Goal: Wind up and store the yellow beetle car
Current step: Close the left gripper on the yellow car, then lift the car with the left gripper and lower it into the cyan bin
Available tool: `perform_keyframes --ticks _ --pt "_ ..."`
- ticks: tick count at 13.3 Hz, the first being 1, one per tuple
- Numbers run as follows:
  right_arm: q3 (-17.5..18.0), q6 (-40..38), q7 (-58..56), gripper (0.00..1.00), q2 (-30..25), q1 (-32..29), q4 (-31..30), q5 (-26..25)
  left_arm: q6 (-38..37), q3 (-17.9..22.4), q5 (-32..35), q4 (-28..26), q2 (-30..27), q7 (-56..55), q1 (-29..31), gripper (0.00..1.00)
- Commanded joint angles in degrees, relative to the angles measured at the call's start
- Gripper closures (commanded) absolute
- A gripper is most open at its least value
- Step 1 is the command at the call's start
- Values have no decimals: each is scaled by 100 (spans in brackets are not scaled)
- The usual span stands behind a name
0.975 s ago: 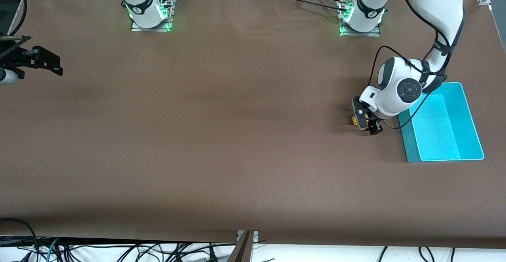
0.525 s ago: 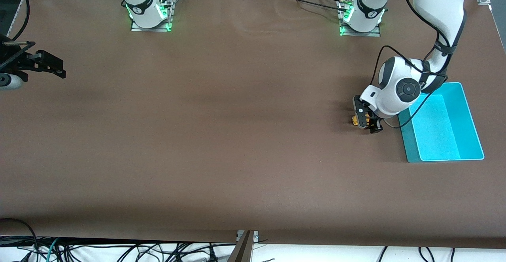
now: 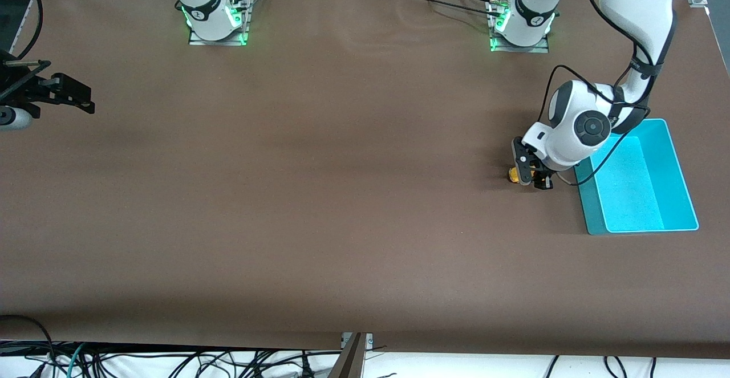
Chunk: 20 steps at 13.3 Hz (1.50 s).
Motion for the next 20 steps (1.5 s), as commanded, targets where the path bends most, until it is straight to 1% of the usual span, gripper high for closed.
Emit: perform_keyframes --ticks 1,5,7,8,9,12,15,17,20 --pt "58 51 11 0 -66 -41 -86 -31 -890 -21 140 331 -403 65 31 78" --pt "67 51 3 0 -66 -32 -78 -31 -2928 -12 97 1657 -404 74 40 78" --pt "67 51 3 0 -66 -32 -78 -31 -3615 23 96 2151 -351 91 48 78" --pt "67 51 3 0 -66 -32 -78 -31 -3766 32 140 2266 -351 117 83 78" --pt "67 51 3 0 -66 -32 -78 -31 -3837 41 149 2328 -342 292 153 78" --pt "67 51 11 0 -66 -32 -78 -40 -3829 49 149 2355 -307 950 688 78" --pt "67 51 12 0 -66 -32 -78 -40 -3803 41 88 2311 -140 1750 1321 78" --pt "67 51 11 0 -66 -32 -78 -49 -3742 41 88 2302 9 2050 1629 78" --pt "67 51 11 0 -66 -32 -78 -58 -3312 41 96 2267 202 2410 1981 78"
